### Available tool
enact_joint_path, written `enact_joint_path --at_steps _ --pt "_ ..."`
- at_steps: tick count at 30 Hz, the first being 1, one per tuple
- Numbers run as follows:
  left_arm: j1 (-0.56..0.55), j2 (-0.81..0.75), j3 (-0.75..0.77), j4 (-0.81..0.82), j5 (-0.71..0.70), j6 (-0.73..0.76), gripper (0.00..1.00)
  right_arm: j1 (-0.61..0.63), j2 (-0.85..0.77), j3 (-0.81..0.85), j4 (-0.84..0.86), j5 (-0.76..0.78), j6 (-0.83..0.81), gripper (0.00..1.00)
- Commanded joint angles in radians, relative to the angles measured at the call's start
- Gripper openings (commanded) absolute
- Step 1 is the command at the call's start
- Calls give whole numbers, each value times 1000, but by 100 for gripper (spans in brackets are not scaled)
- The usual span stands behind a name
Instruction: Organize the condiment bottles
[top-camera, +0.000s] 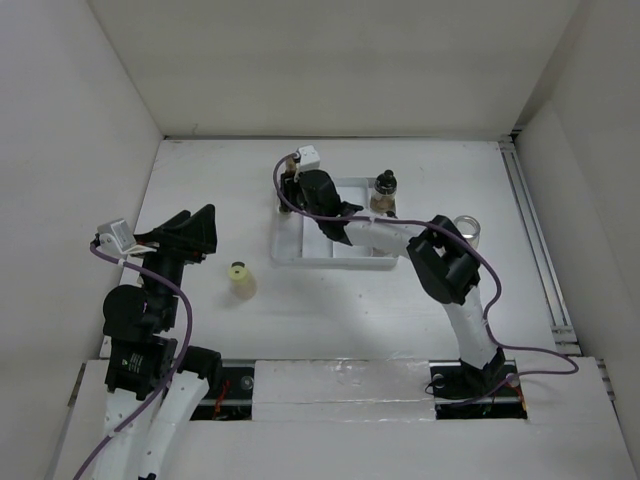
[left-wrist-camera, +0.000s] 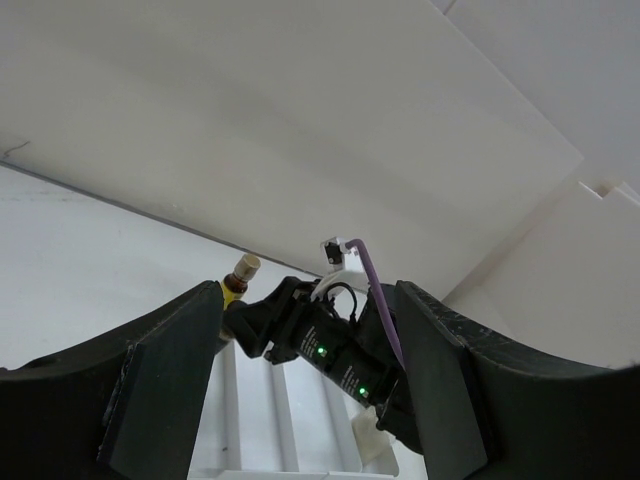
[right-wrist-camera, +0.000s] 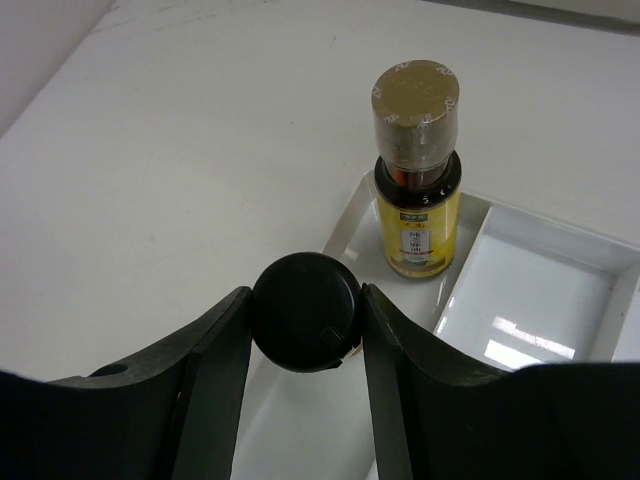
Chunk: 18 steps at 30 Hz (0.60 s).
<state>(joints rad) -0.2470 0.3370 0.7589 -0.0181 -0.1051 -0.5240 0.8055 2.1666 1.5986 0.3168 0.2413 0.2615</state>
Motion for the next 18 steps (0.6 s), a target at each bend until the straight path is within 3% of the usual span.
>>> enact_joint_path --at_steps 1,5,18 --pt "3 8 -9 61 16 15 65 -5 10 57 2 23 -2 43" --pt "3 8 -9 61 16 15 65 -5 35 122 -70 32 -2 46" --pt "3 8 -9 61 16 15 65 -14 44 123 -134 41 7 48"
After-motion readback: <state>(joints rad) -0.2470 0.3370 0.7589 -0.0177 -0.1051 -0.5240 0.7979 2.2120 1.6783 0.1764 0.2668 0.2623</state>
